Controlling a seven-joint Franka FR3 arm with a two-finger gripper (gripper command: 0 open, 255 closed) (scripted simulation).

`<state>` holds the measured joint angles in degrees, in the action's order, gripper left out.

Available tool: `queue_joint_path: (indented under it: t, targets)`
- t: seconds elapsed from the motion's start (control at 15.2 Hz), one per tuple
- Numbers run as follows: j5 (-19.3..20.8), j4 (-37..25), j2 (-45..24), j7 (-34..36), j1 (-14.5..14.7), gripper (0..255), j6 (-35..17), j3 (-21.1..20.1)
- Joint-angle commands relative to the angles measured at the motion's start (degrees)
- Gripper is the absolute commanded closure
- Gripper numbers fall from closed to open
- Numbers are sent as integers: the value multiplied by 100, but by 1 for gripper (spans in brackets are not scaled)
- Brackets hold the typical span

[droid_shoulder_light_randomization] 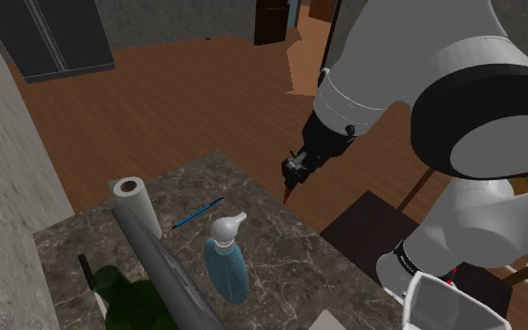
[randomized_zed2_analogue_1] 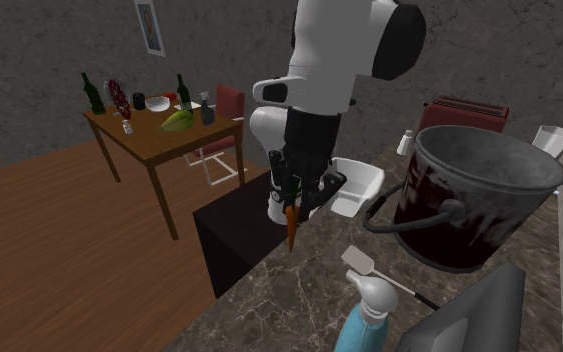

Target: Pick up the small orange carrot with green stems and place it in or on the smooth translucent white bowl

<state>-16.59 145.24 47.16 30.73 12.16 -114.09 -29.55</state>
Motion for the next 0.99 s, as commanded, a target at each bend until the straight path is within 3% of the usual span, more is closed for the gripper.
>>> queue_joint_path:
  t: [0.0,0.46,0.92]
  targets:
    - [33,-115,6,-6,-16,255,125,41]
    - [-235,520,1623,353,779,255,1166,171]
    - [-448,758,3078,960,1580,255,2437,130]
